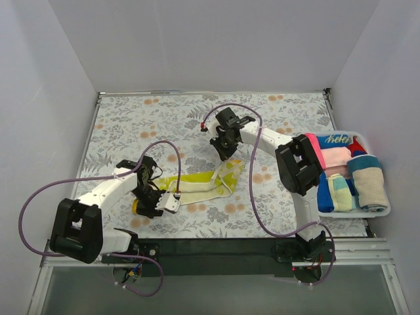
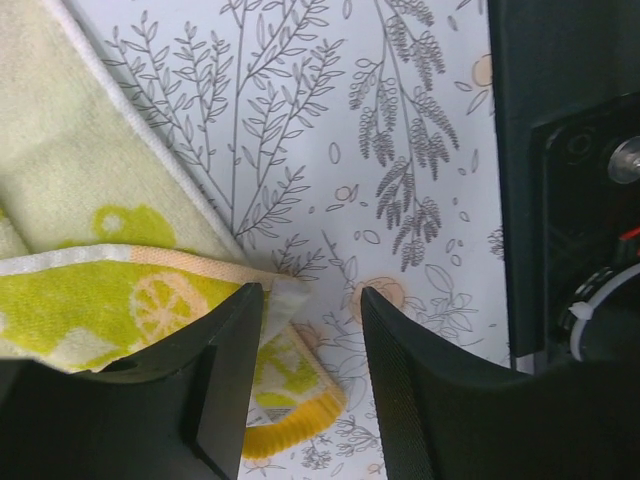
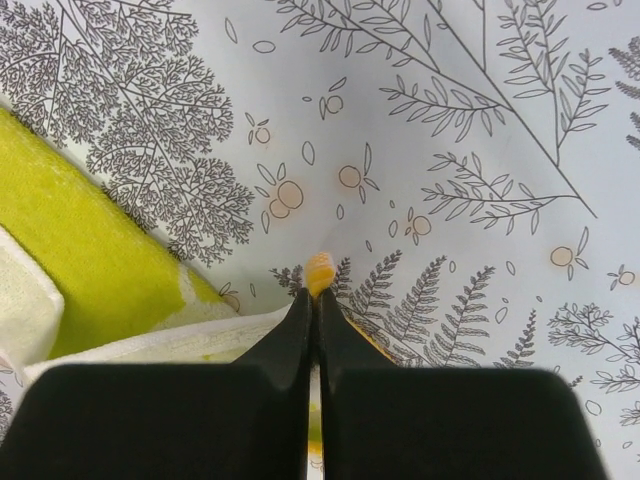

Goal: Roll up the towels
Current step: Flatten the towel

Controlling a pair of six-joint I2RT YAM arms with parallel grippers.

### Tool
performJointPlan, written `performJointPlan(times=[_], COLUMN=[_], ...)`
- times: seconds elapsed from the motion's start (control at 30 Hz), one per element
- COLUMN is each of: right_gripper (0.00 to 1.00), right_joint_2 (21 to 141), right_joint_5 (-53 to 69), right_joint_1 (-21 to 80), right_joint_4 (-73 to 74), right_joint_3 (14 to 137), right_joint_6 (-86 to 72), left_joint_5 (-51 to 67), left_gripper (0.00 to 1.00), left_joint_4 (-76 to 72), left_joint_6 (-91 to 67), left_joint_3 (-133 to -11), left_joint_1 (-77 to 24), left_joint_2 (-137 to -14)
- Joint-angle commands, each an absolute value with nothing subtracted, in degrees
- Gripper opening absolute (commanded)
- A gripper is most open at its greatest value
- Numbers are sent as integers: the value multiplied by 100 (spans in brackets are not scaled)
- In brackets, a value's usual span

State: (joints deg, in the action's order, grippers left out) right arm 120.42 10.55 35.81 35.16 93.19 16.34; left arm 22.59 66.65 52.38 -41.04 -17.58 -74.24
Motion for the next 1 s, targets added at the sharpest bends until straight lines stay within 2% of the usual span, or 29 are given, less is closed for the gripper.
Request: performJointPlan(times=[0.0, 0.17, 0.27, 0.4, 0.57, 0.67, 0.73, 0.97], right_gripper=[1, 1, 1, 1, 1, 1, 1, 1], right_joint_2=[11698, 11593, 11540, 11522, 11426, 11303, 11215, 10855], right_joint_5=[1151, 1169, 1134, 1099, 1090, 1116, 1151, 1309], right_joint_1=[3621, 3612, 3612, 3560, 3533, 3489, 3420, 2989], right_joint_4=[3595, 3603, 3612, 3612, 3630, 3674, 3753, 3981], right_joint_3=[9220, 9149, 9114, 9070, 9000, 8974, 8974, 8860], right_joint_6=[1661, 1679, 1687, 1714, 1731, 1784, 1819, 1925], left_joint_5=[2101, 1934, 1933, 1916, 2083, 2232, 2390, 2681], left_gripper=[42, 43, 41, 32, 12, 9, 9, 19], left_joint_4=[6171, 5968, 5836, 5687, 5721, 5949, 6116, 6574], left_joint_6=[5493, 5598, 5660, 5651, 5485, 5423, 5423, 5203], left_joint_3=[-4096, -3859, -3675, -3498, -3700, -4016, -4287, -4588], left_joint_1=[-1793, -1793, -1793, -1784, -1784, -1793, -1784, -1767], left_joint_2=[-7260, -7269, -7347, -7462, -7462, -7357, -7216, -7022])
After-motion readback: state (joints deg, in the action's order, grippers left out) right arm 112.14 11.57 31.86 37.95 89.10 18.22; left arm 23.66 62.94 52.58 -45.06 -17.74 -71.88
